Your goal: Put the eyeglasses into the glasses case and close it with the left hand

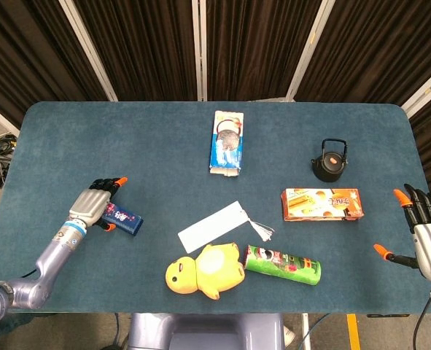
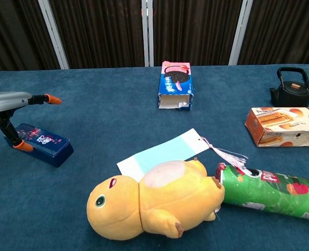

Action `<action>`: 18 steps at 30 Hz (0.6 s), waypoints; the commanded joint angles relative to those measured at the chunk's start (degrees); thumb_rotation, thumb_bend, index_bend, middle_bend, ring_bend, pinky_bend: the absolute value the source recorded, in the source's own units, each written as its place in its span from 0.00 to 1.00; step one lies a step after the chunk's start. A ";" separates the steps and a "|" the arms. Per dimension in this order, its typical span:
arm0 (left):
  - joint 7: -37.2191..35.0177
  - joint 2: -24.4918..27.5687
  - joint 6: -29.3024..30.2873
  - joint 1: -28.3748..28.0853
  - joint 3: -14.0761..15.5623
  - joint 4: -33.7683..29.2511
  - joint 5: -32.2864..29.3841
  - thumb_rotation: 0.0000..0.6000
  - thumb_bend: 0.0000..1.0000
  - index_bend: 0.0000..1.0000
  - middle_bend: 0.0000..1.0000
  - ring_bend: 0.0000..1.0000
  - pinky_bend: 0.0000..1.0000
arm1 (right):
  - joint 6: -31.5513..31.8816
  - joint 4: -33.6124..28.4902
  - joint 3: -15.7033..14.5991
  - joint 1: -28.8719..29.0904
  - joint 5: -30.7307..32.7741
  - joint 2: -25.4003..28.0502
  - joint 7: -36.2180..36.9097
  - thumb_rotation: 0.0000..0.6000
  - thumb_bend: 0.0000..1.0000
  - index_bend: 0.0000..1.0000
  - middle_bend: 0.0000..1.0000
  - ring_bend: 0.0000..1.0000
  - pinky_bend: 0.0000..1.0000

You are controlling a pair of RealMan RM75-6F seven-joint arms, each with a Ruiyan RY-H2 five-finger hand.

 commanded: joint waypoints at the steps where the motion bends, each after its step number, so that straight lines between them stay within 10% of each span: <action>1: -1.37 2.82 3.56 1.72 -0.81 -3.39 1.07 1.00 0.00 0.00 0.00 0.00 0.00 | 0.38 0.11 0.11 -0.11 -0.04 -0.02 -0.35 1.00 0.00 0.00 0.00 0.00 0.00; 18: 5.60 21.67 36.08 21.05 2.47 -31.68 6.69 1.00 0.00 0.00 0.00 0.00 0.00 | 2.07 0.71 0.33 -0.68 -0.86 0.03 0.35 1.00 0.00 0.00 0.00 0.00 0.00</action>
